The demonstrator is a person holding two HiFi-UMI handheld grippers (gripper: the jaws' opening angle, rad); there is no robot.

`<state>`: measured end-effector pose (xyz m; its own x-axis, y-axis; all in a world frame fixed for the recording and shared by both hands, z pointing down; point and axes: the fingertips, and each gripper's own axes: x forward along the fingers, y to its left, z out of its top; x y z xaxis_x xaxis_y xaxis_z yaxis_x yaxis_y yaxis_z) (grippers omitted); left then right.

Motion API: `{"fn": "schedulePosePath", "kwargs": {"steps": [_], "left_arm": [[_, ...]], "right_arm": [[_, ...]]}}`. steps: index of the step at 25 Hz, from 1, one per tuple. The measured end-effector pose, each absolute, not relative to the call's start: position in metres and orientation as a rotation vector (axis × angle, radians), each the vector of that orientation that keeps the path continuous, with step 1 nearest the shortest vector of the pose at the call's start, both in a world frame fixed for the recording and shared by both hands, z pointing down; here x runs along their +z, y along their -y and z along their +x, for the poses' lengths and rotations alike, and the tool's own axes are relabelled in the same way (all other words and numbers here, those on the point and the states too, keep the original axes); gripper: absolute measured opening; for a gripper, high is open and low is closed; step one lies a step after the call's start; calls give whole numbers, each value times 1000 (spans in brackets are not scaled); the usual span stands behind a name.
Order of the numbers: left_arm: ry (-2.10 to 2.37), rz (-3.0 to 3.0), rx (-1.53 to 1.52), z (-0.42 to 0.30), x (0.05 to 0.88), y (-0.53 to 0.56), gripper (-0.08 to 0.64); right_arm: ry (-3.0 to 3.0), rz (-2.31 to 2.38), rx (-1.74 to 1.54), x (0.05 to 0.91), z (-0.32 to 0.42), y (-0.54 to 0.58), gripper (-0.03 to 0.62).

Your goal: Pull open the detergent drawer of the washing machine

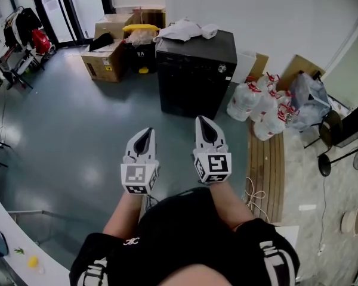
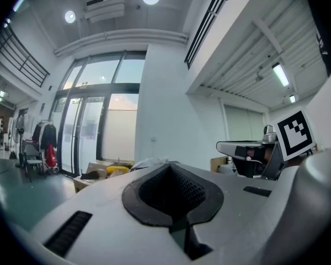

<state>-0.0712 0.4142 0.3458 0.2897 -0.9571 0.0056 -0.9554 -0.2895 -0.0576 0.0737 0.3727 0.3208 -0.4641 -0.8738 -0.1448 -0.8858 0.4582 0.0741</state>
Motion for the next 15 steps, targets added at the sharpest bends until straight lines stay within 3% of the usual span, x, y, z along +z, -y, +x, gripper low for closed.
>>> {"fn": "schedulePosePath", "kwargs": {"steps": [15], "left_arm": [[-1787,-2465,-40,-83,344,-380,0]], "right_arm": [[-2589,-1543,300,311,46,-339,2]]}}
